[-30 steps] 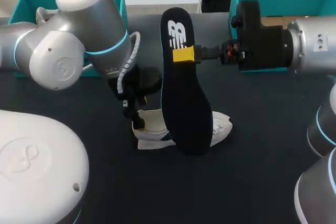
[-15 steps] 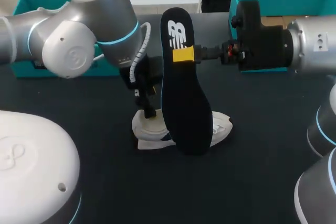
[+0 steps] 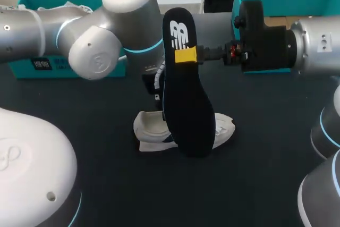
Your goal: Take the shoe out of the shoebox, open the shoe tongue, remove and reinsert the insole, then place the shoe into the shoebox
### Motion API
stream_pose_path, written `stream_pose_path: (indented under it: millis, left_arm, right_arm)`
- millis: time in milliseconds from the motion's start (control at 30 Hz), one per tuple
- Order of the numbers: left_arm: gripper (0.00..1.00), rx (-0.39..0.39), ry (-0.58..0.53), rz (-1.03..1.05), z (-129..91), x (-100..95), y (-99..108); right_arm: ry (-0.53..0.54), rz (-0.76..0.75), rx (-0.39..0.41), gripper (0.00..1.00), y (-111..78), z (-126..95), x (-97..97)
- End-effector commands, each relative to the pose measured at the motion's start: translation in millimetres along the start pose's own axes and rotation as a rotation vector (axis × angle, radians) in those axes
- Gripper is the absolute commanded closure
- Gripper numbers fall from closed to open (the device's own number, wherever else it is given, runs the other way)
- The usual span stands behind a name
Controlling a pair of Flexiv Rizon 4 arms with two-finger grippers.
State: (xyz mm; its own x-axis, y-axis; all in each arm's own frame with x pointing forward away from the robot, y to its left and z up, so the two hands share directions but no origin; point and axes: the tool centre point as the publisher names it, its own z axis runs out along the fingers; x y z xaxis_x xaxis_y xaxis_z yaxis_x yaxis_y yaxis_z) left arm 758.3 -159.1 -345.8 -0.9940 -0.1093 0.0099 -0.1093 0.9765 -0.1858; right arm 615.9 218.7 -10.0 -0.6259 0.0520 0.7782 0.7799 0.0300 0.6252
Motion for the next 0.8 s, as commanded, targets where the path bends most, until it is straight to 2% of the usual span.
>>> stream_pose_path:
  millis: [33,67,133,167,267,300,333,400,500,533,567,600,633,800]
  left_arm:
    - [0.11,-0.029,0.010,-0.001,25.0,-7.0,-10.9]
    - [0.11,-0.028,0.009,-0.002,27.9,-7.7,-11.3]
    - [0.17,-0.009,0.007,0.000,35.1,-9.1,-13.2]
    - [0.25,-0.001,0.006,0.008,37.8,-8.3,-13.8]
    - [0.36,-0.009,0.001,0.001,44.9,-4.6,-14.3]
    - [0.36,-0.010,0.001,-0.003,46.6,-4.2,-14.4]
    - [0.45,-0.011,0.001,-0.006,48.4,-3.9,-14.4]
    - [0.47,-0.017,0.005,-0.016,50.7,-4.0,-14.6]
    - [0.62,-0.026,0.012,-0.012,52.7,-2.8,-14.7]
    - [0.69,-0.030,0.018,-0.008,52.9,-1.9,-14.6]
    - [0.85,-0.033,0.022,-0.006,52.9,-1.3,-14.3]
    - [0.95,-0.031,0.028,-0.004,52.7,-0.8,-13.9]
    - [1.00,-0.036,0.035,0.003,52.2,-0.5,-13.5]
    - [1.00,-0.047,0.142,0.070,45.3,-4.1,-13.5]
  right_arm:
    - [-0.003,0.002,0.000,1.00,0.4,4.1,-0.5]
    - [-0.003,0.002,0.000,1.00,0.4,4.1,-0.5]
    - [-0.003,0.002,0.000,1.00,0.4,4.1,-0.5]
    - [-0.003,0.002,0.000,1.00,0.4,4.1,-0.5]
    - [-0.003,0.002,0.000,1.00,0.4,4.1,-0.5]
    - [-0.003,0.002,0.000,1.00,0.4,4.1,-0.5]
    - [-0.003,0.002,0.000,1.00,0.4,4.1,-0.5]
    - [-0.003,0.002,0.000,1.00,0.4,4.1,-0.5]
    - [-0.003,0.002,0.000,1.00,0.4,4.1,-0.5]
    - [-0.003,0.002,0.000,1.00,0.4,4.1,-0.5]
    - [-0.003,0.002,0.000,1.00,0.4,4.1,-0.5]
    - [-0.003,0.002,0.000,1.00,0.4,4.1,-0.5]
    - [-0.003,0.002,0.000,1.00,0.4,4.1,-0.5]
    - [-0.003,0.002,0.000,1.00,0.4,4.1,-0.5]
